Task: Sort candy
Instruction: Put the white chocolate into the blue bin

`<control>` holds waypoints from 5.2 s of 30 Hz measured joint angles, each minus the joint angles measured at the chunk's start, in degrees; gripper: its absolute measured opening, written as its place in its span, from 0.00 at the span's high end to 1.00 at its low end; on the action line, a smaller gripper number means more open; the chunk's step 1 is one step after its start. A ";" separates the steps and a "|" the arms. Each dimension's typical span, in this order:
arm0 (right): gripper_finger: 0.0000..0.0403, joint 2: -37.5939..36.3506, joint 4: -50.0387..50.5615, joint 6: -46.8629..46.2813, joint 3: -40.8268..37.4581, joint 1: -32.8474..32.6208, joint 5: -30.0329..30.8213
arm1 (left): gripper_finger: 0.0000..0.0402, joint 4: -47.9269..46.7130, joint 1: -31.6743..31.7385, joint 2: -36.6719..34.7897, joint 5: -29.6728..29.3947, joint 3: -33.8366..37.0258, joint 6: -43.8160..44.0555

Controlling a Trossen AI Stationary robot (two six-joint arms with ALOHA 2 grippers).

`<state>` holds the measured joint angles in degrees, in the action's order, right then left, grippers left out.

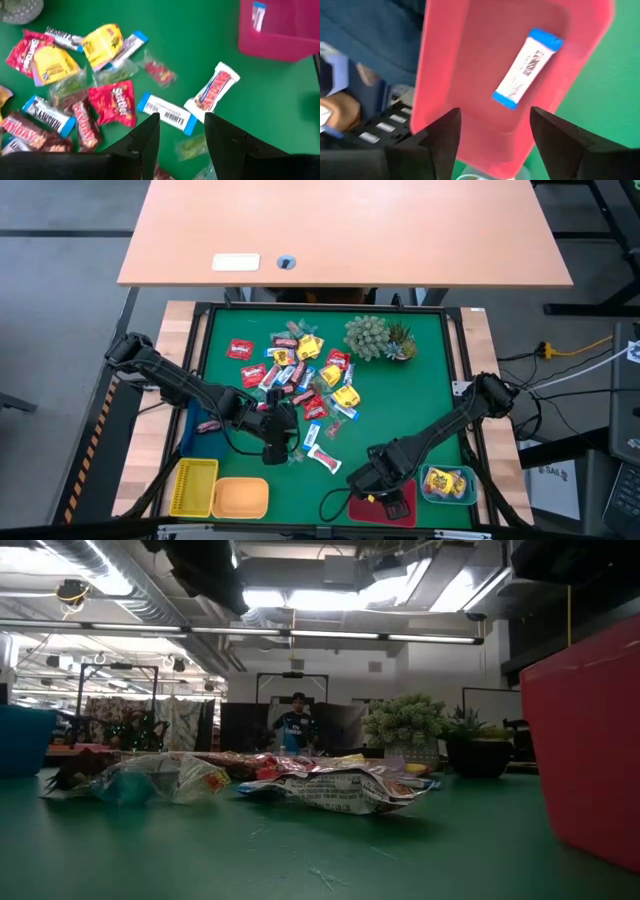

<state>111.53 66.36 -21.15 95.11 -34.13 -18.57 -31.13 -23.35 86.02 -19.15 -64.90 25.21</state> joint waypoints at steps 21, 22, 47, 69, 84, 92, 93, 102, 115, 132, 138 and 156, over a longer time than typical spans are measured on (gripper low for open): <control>0.45 0.00 -0.25 0.18 -0.02 5.62 9.26 | 0.65 1.16 2.51 0.00 -0.32 0.00 -5.84; 0.45 -0.01 -0.25 0.49 -0.02 6.09 8.70 | 0.65 1.12 2.51 0.00 -0.31 0.00 -6.72; 0.45 -0.02 -7.40 12.51 -0.07 13.10 12.69 | 0.65 -7.54 1.20 -6.54 7.48 0.02 -8.94; 0.45 6.41 -24.13 -16.57 -0.07 12.55 21.68 | 0.65 -7.97 1.20 -6.49 7.49 0.02 -8.92; 0.45 8.57 -24.32 -19.13 -0.07 12.37 20.92 | 0.65 -8.33 1.20 -6.49 7.30 0.02 -9.33; 0.45 10.25 -25.11 -19.00 -0.09 12.82 19.57 | 0.65 -8.35 1.21 -6.49 7.27 0.02 -9.38; 0.45 10.25 -25.19 -18.87 -0.09 12.90 19.49 | 0.65 -8.35 1.22 -6.49 7.26 0.02 -9.42; 0.45 10.25 -32.64 -17.46 -4.62 13.82 17.10 | 0.65 -8.31 1.21 -6.49 7.23 0.02 -11.09; 0.45 10.27 -40.80 -13.22 -9.98 15.91 14.08 | 0.65 -8.33 1.22 -6.49 7.20 0.02 -12.35; 0.47 10.25 -40.37 -10.23 -10.40 16.26 14.87 | 0.65 -8.29 3.23 -6.49 6.17 0.02 -12.39; 0.62 10.25 -40.02 -10.36 -10.47 16.26 14.99 | 0.65 -8.29 3.58 -6.49 6.17 0.02 -12.39; 0.78 8.73 -38.76 -9.92 -8.95 17.57 11.61 | 0.65 -9.55 3.12 -8.25 6.61 0.02 -14.50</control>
<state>120.25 27.59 -31.07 86.16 -16.56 -6.96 -40.69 -20.24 77.77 -12.53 -64.88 10.71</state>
